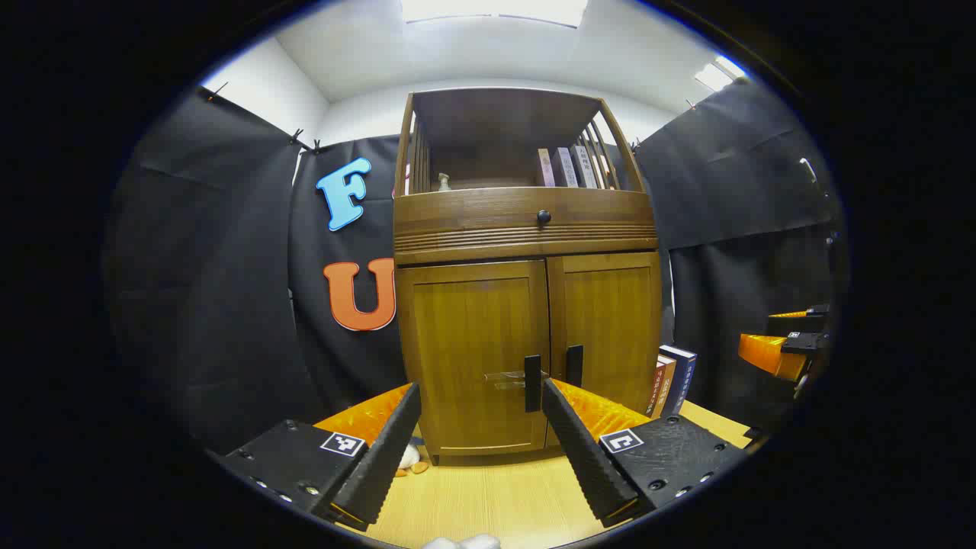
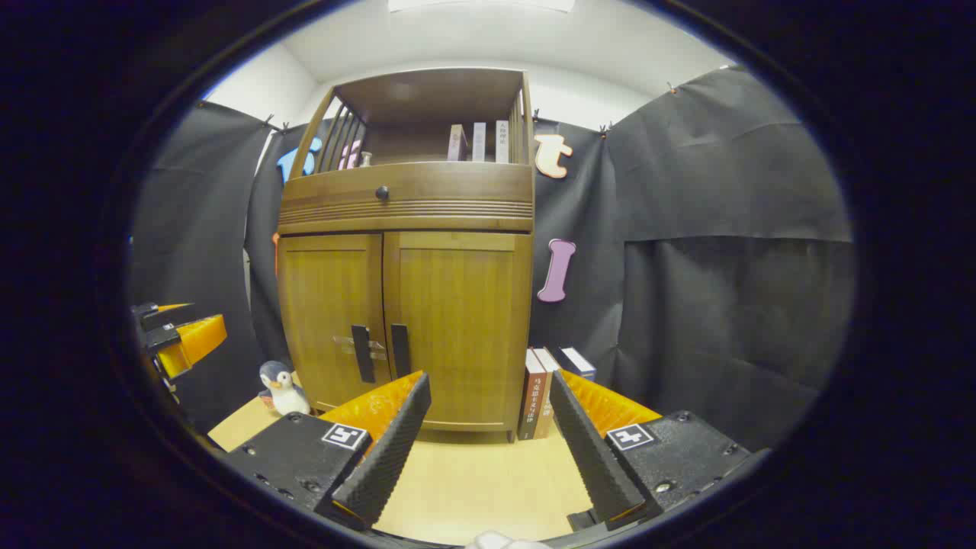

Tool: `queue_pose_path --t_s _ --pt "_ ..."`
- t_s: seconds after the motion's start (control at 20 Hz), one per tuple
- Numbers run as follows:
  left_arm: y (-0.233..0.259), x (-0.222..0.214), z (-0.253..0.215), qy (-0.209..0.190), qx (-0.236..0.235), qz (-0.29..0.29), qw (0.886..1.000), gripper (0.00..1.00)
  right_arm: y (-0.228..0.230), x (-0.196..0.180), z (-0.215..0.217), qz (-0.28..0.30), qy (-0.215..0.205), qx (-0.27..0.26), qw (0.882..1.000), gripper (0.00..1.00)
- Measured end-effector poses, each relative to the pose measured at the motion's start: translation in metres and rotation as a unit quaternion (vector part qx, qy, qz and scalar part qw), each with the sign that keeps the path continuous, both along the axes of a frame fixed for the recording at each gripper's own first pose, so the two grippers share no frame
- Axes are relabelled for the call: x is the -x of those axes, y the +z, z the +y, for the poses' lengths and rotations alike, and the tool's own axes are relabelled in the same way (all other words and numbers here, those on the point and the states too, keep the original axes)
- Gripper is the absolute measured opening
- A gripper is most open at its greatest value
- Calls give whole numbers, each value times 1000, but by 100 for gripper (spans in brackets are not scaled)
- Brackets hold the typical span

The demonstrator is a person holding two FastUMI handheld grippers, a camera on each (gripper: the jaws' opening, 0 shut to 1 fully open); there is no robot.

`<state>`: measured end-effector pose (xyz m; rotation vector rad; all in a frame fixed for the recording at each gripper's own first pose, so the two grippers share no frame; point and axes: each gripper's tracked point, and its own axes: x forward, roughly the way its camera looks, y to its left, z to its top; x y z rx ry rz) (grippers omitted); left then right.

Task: Open the right door of the double-door shoe cabinet with the right hand, and open the left door with the left hand.

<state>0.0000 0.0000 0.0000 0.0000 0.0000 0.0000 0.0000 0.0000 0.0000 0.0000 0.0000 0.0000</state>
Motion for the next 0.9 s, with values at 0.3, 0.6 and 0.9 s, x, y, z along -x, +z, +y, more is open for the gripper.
queue_pose_path --t_s 0.3,0.6,0.9 --pt "-2 1 -3 -3 -3 3 1000 96 -2 0 0 -1 -2 2 1000 99" --pt "-3 4 -6 -9 -3 5 1000 96 -4 0 1 4 -3 4 1000 99" --pt "-9 14 -1 -6 -1 12 1000 96 -15 -2 2 16 -6 13 1000 99"
